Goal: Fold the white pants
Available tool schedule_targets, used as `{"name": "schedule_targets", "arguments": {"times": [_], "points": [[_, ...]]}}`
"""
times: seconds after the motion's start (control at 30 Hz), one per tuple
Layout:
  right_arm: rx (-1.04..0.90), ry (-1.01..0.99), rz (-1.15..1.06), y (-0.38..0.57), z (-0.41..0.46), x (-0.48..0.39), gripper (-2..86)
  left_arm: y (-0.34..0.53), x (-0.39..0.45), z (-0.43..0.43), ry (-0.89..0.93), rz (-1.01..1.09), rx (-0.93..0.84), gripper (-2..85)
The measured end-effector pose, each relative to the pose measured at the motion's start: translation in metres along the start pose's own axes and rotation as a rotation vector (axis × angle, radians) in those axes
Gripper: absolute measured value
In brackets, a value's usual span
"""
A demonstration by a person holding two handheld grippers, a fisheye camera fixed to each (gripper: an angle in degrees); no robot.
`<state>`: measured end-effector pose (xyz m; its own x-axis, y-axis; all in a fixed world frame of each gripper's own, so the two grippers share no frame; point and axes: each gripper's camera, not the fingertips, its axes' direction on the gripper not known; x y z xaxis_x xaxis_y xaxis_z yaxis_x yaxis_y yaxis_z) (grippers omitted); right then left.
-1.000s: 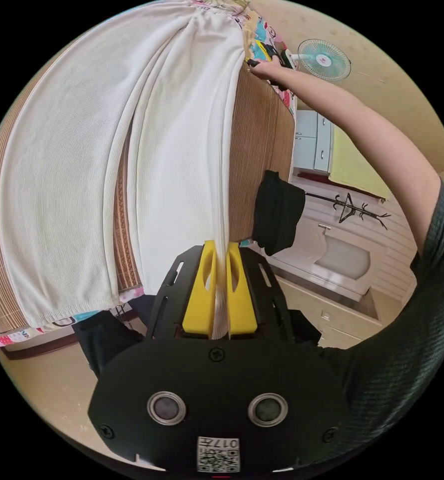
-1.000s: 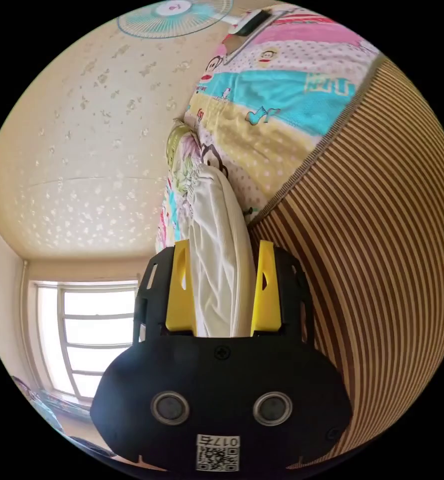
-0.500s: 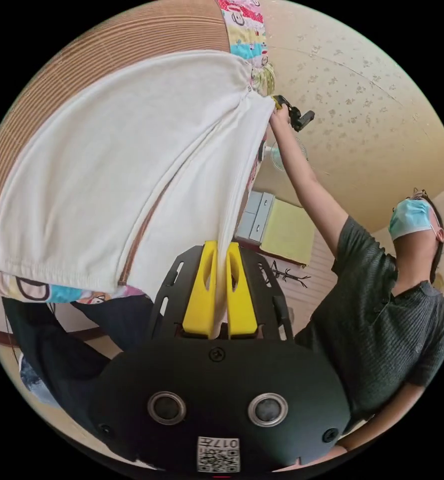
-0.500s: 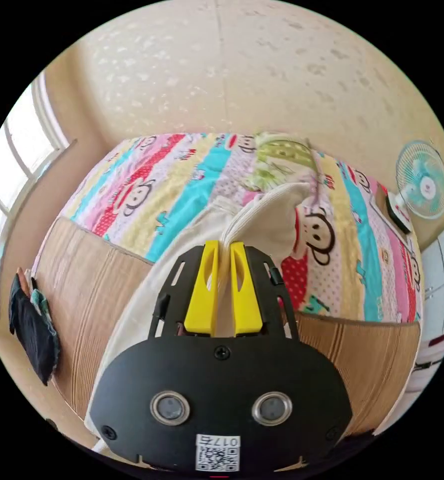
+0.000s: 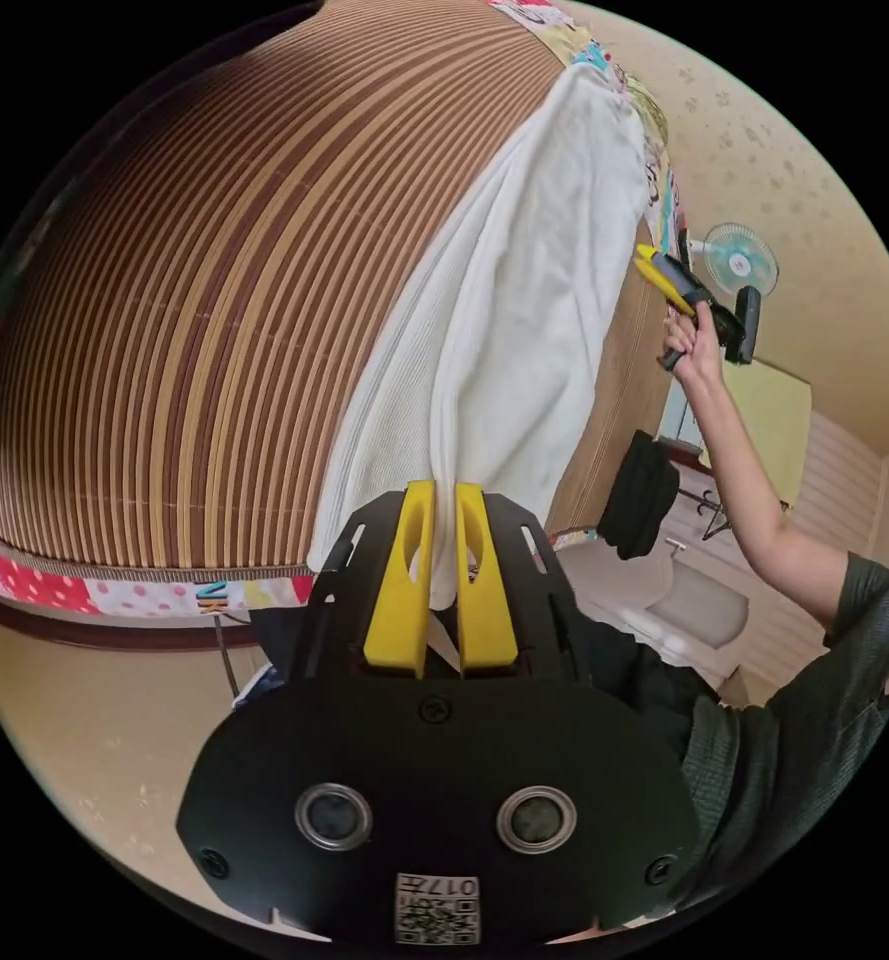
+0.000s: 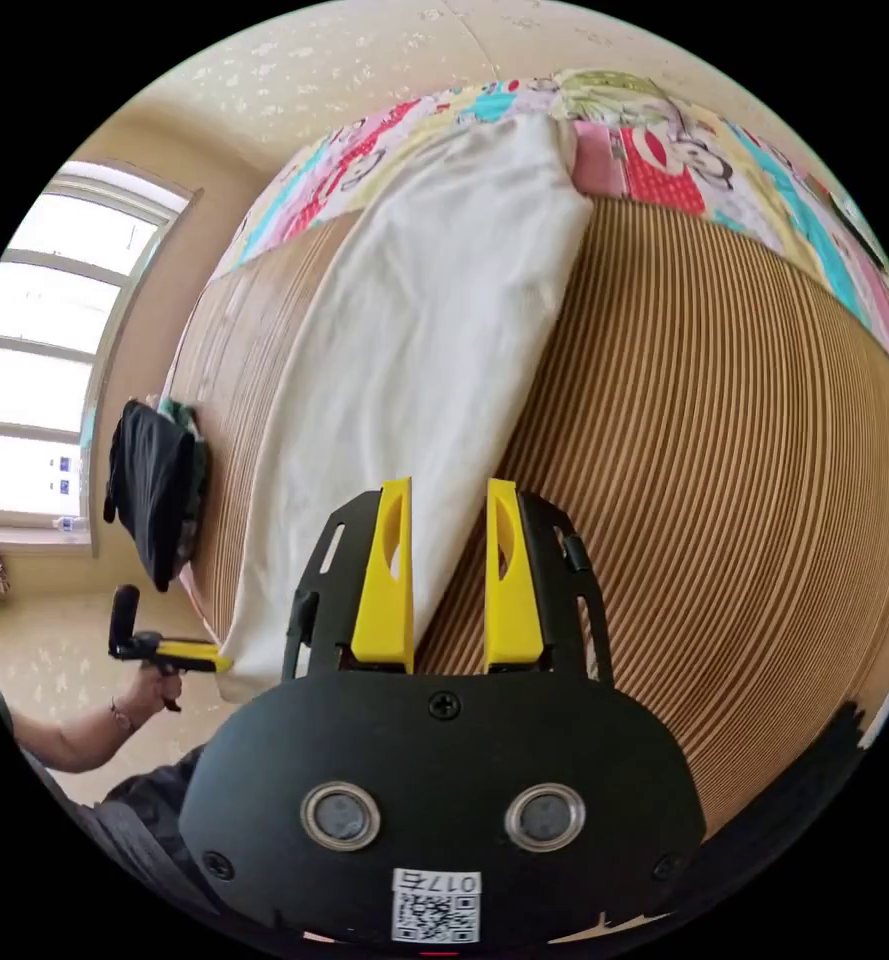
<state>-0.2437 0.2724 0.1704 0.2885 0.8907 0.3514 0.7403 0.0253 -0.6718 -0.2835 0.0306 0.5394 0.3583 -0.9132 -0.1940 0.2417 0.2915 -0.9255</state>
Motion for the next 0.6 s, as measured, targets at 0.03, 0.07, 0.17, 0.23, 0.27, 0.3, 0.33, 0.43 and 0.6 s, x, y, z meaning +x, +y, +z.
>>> {"name": "schedule_targets", "arguments": {"times": [0.03, 0.07, 0.17, 0.23, 0.27, 0.3, 0.33, 0.43, 0.6], "points": [[-0.054, -0.056, 0.042, 0.044, 0.008, 0.003, 11.4, 0.0, 0.007, -0.002, -0.015, 0.032, -0.012, 4.1], [-0.095, -0.128, 0.088, 0.085, 0.016, 0.001, 11.6, 0.0, 0.009, -0.003, -0.02, 0.046, -0.019, 4.1], [-0.132, -0.265, 0.178, 0.16, 0.031, -0.019, 11.3, -0.002, 0.019, -0.005, -0.029, 0.09, -0.058, 4.0], [-0.185, -0.291, 0.204, 0.187, 0.046, -0.032, 10.1, -0.004, 0.026, -0.01, -0.024, 0.11, -0.09, 4.0], [-0.209, -0.277, 0.248, 0.199, 0.054, -0.037, 8.5, -0.005, 0.028, -0.011, -0.024, 0.117, -0.096, 4.0], [-0.214, -0.271, 0.271, 0.204, 0.058, -0.039, 7.5, -0.006, 0.032, -0.015, -0.025, 0.136, -0.11, 4.0], [-0.213, -0.27, 0.292, 0.209, 0.06, -0.044, 5.8, -0.006, 0.037, -0.019, -0.026, 0.157, -0.126, 3.9], [-0.154, -0.235, 0.27, 0.207, 0.042, -0.06, 3.3, -0.006, 0.049, -0.03, 0.012, 0.2, -0.17, 3.8], [-0.047, -0.279, 0.219, 0.205, -0.018, -0.085, 2.3, 0.005, 0.039, -0.068, 0.493, 0.256, -0.144, 3.2]]}}
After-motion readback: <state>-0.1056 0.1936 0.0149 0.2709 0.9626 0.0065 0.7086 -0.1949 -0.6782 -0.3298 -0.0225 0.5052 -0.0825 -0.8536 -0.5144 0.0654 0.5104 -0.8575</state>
